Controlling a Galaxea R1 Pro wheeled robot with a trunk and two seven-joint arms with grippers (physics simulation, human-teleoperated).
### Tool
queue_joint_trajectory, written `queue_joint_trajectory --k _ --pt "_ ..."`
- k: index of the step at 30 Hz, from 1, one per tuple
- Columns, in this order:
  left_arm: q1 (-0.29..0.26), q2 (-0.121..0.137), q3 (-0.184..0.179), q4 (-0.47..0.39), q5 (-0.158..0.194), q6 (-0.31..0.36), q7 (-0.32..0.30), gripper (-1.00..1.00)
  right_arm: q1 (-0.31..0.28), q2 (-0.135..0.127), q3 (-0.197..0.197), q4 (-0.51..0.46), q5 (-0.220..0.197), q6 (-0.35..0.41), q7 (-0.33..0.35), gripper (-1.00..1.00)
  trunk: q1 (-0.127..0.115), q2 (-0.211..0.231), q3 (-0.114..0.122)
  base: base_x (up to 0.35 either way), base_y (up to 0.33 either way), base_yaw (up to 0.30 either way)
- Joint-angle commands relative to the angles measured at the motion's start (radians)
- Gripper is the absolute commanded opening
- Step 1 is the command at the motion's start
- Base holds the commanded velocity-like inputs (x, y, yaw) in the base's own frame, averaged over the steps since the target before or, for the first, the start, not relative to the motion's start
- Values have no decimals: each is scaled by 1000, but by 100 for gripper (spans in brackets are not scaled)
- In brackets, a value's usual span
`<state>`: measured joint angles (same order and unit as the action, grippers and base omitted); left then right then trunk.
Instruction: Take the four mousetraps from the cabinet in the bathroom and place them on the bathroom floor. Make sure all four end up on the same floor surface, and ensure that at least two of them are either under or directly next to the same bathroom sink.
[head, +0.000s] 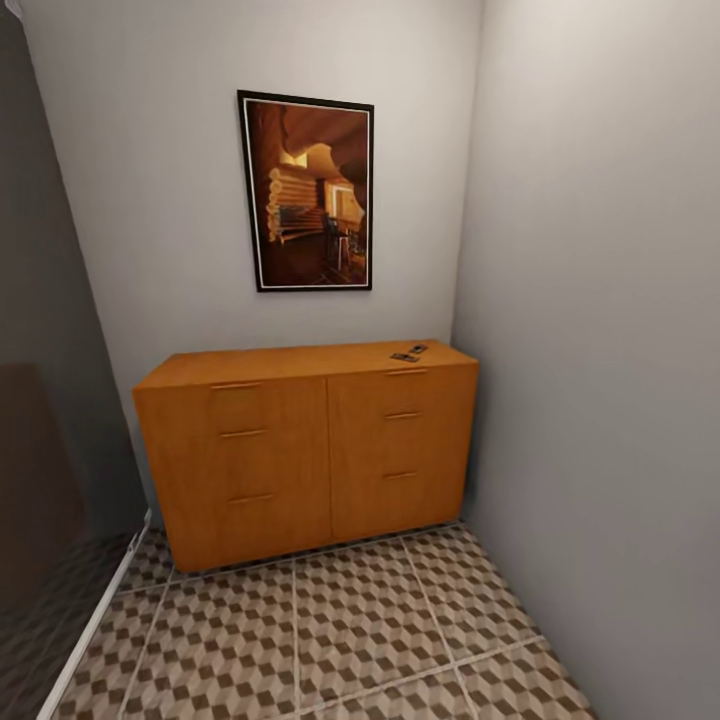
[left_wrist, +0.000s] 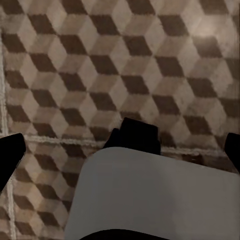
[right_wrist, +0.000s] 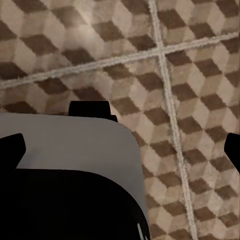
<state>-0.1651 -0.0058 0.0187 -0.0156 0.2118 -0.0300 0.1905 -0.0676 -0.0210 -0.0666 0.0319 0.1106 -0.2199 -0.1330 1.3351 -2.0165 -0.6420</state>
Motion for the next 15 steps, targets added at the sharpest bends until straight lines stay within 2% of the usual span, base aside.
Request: queue_joint_trajectory --k 1,15 --pt "-1 0 1 1 6 -3 2 100 -1 0 -7 3 11 -6 -4 100 0 0 -1 321 0 0" --pt "-1 0 -1 0 1 -12 1 100 -1 1 -7 3 11 -6 -6 100 0 0 -1 321 0 0"
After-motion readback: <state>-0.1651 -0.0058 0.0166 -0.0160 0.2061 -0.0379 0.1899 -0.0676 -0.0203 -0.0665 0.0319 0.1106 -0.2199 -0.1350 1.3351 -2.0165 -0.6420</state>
